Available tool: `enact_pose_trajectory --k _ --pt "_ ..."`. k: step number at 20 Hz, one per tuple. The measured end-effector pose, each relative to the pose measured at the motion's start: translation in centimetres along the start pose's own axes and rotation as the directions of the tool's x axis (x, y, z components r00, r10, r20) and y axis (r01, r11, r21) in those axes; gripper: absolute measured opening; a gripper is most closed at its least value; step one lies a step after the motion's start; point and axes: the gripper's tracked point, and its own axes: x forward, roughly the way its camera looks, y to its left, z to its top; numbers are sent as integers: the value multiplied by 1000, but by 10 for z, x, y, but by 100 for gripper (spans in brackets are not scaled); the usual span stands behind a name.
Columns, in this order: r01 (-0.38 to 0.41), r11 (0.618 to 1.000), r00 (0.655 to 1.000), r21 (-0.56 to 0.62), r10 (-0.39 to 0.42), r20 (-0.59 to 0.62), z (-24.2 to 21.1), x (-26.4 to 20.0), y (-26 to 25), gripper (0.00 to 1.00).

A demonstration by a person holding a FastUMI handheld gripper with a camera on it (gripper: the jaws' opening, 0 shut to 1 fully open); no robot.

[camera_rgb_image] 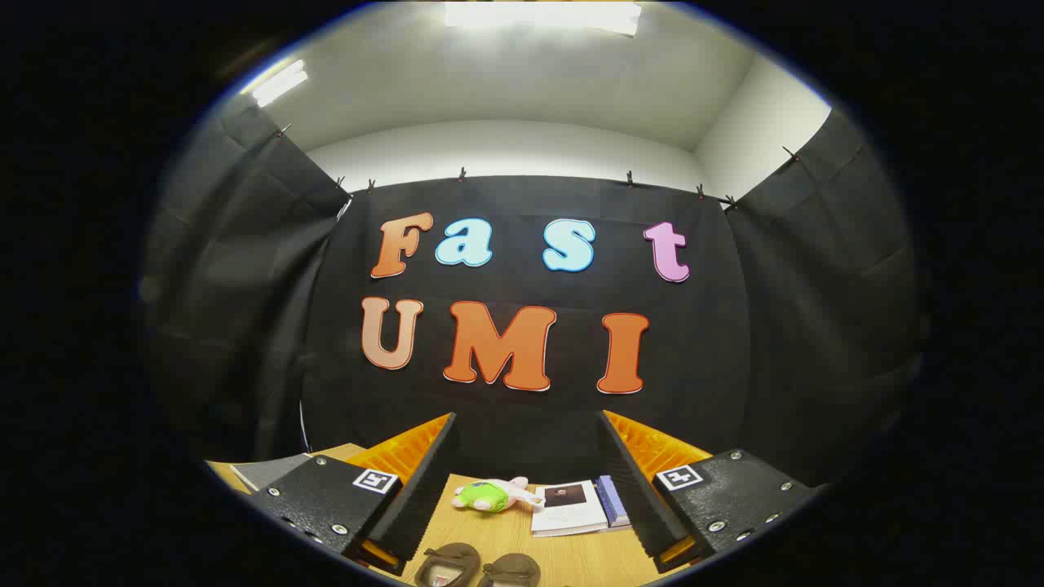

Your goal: Open the storage box then place both shoes into the box .Put the left shoe in first, then the right shoe, with the right side of both shoes facing outward in a uniform manner.

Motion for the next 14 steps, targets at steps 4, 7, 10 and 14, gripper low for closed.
enact_pose_trajectory --k 4,7,10,14 --pt "10 1000 1000 6 -10 7 4 -1 -1 99" --pt "1 1000 1000 11 -1 2 2 -1 0 99" --pt "-20 1000 1000 -4 20 -10 -2 1 2 99" --pt "-47 999 999 3 47 -24 2 2 5 99"
